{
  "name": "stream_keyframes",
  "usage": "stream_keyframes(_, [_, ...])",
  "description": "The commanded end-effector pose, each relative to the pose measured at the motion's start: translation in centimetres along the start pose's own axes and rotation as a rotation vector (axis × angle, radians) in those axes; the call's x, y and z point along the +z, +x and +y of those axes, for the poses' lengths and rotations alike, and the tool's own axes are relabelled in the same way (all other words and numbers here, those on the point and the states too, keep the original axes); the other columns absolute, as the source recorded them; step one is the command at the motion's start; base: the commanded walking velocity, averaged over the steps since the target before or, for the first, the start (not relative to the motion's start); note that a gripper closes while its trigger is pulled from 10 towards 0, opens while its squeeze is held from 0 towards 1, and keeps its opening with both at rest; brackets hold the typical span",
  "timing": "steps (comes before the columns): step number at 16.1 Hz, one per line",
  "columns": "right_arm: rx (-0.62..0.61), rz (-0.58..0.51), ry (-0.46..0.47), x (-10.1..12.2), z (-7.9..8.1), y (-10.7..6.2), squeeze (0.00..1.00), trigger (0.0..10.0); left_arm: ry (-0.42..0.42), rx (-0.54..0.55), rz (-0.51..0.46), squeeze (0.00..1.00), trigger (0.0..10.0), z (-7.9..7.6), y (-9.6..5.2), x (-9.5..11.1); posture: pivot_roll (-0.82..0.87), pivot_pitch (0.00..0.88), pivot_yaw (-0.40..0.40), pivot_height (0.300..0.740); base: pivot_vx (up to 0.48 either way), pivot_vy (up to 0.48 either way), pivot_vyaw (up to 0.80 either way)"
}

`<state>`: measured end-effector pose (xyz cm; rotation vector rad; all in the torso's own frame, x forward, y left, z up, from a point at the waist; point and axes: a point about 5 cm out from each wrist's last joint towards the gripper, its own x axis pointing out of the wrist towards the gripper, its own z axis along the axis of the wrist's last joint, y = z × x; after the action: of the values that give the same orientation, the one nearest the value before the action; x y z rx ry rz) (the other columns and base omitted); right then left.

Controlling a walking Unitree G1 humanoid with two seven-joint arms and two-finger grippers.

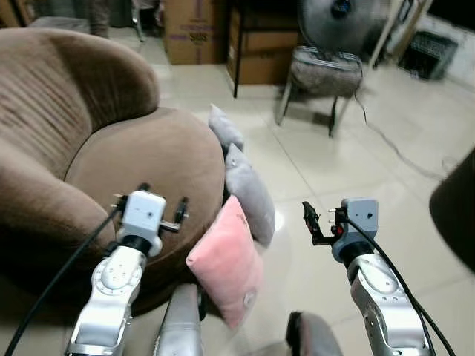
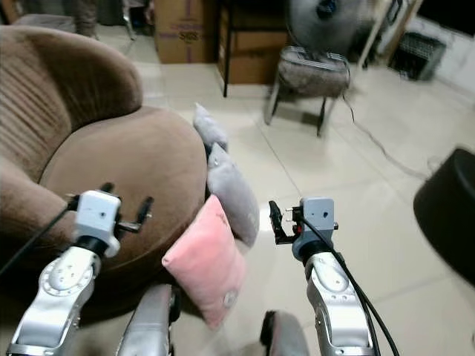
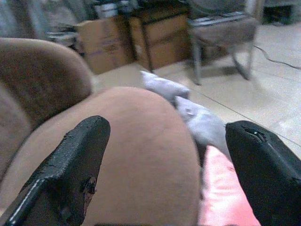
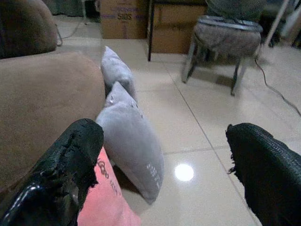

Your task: Move the pillow to the sofa from floor

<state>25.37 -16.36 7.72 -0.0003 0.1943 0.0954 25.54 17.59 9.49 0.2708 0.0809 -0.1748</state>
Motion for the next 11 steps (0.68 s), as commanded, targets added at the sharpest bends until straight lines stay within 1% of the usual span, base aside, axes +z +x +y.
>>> stream_keyframes(1, [-0.017,-0.012,-0.008,0.21,-0.41,-0.01,0.0,10.0,0.003,-0.019,-0.012,0.0,10.0,-0.25,0.22,0.47,0.06,0.0,-0.041,0.621,0.285,0.0,0.0])
stream_keyframes(3, [-0.02,-0.008,-0.009,0.12,-0.42,-0.08,0.0,10.0,0.006,-0.025,-0.01,0.0,10.0,-0.28,0.28,0.46,0.06,0.0,-0.037,0.621,0.287,0.0,-0.71])
stream_keyframes(4, [-0.022,-0.009,-0.009,0.12,-0.47,-0.09,0.0,10.0,0.008,-0.025,-0.009,0.0,10.0,-0.28,0.28,0.44,0.06,0.0,-0.037,0.621,0.285,0.0,-0.43])
stream_keyframes(7, [-0.022,-0.012,-0.015,0.16,-0.49,-0.04,0.0,10.0,0.018,-0.021,-0.004,0.0,10.0,-0.19,0.22,0.4,0.06,0.0,-0.038,0.621,0.271,0.0,0.0])
stream_keyframes(11, [0.003,-0.009,-0.031,0.21,-0.44,0.14,0.0,10.0,0.034,-0.003,0.017,0.0,10.0,0.21,-0.09,-0.02,0.07,0.0,-0.043,0.621,0.0,0.0,0.0])
